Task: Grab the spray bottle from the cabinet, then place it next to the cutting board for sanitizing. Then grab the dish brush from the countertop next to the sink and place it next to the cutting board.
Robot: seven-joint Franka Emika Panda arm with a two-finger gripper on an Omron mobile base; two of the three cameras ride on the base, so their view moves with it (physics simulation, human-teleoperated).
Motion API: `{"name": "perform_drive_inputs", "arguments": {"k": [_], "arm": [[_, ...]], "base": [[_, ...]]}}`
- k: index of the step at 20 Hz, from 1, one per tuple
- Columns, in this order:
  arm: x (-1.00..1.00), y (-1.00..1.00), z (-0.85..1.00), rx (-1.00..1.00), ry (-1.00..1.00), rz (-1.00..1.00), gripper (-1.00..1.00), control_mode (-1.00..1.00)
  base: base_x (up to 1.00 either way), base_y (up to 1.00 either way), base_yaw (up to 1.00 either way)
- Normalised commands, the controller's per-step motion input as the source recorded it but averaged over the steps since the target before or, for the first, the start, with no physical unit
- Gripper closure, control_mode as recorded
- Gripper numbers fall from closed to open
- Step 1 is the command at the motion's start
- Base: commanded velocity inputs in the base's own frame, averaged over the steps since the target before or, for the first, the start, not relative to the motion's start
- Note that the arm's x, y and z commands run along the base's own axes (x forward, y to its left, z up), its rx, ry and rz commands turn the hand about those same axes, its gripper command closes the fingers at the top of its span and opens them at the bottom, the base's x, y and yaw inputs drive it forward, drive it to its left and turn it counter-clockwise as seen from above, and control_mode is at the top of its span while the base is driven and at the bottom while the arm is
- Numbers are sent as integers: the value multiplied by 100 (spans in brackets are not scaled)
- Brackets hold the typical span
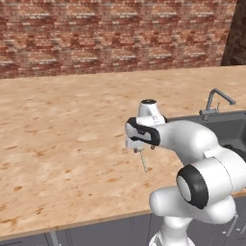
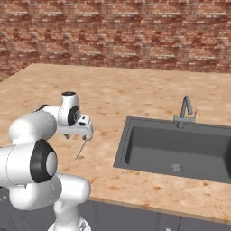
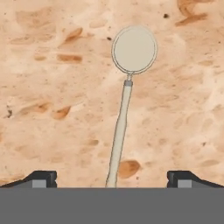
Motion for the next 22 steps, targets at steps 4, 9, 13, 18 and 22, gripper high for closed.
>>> {"name": "perform_drive_inputs", "arguments": {"k": [4, 9, 13, 18, 22], "arm": [[44, -1, -52, -2, 5, 0, -100, -100], [38, -4, -35, 0, 0, 0, -100, -100], [28, -1, -39, 0, 0, 0, -100, -100], [21, -4, -45, 0, 1, 0, -100, -100], [18, 0, -39, 0, 0, 0, -100, -100]], "base": [[0, 0, 0], [0, 0, 0], [0, 0, 0], [0, 0, 0], [0, 0, 0]]}}
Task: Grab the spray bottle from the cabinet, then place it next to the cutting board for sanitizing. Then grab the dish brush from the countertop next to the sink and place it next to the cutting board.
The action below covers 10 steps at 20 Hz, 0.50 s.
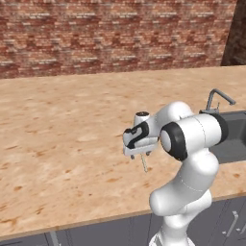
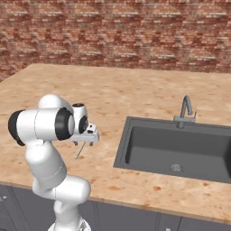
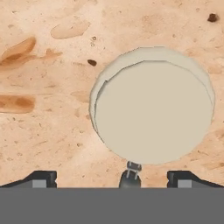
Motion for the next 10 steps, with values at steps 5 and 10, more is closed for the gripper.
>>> {"name": "perform_drive_inputs", "arguments": {"k": [5, 10], "arm": [[7, 0, -29, 0, 0, 0, 100, -100], [0, 0, -12, 0, -3, 0, 100, -100]], "base": [[0, 0, 0], [0, 0, 0]]}}
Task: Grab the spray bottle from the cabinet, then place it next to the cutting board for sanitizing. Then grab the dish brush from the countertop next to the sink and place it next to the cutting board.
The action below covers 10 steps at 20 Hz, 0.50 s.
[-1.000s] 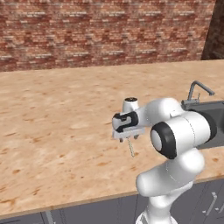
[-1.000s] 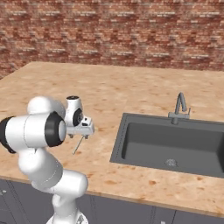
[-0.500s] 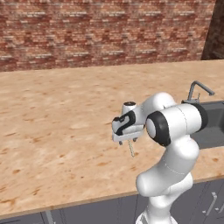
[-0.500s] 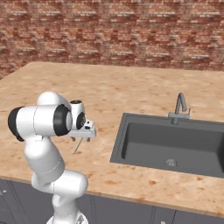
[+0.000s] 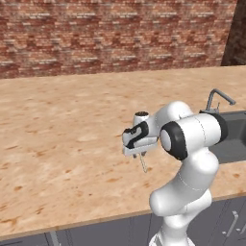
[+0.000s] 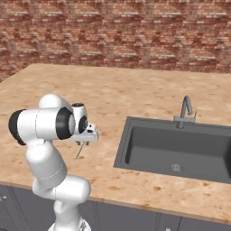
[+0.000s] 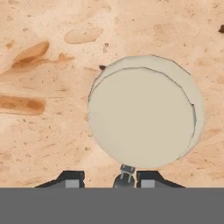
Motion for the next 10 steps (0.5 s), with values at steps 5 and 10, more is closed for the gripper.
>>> {"name": "perform_drive_inputs", "arguments": {"k": [5, 10], "arm": [[-6, 1, 0, 0, -4, 0, 100, -100], [-20, -1, 30, 0, -18, 0, 100, -100]], "base": [[0, 0, 0], [0, 0, 0]]}}
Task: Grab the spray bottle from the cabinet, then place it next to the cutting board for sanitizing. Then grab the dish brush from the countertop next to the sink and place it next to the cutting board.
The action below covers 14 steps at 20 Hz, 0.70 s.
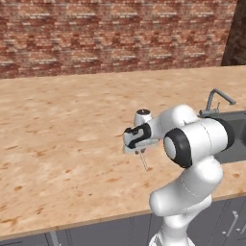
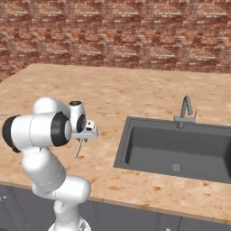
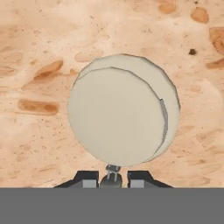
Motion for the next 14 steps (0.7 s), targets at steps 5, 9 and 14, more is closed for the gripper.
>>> {"name": "perform_drive_inputs", "arguments": {"k": [5, 9, 14], "arm": [[-65, -1, 82, 0, -34, 0, 100, -100], [-41, -2, 99, 1, -32, 0, 100, -100], [-49, 0, 98, 0, -44, 2, 100, -100]], "base": [[0, 0, 0], [0, 0, 0], [0, 0, 0]]}}
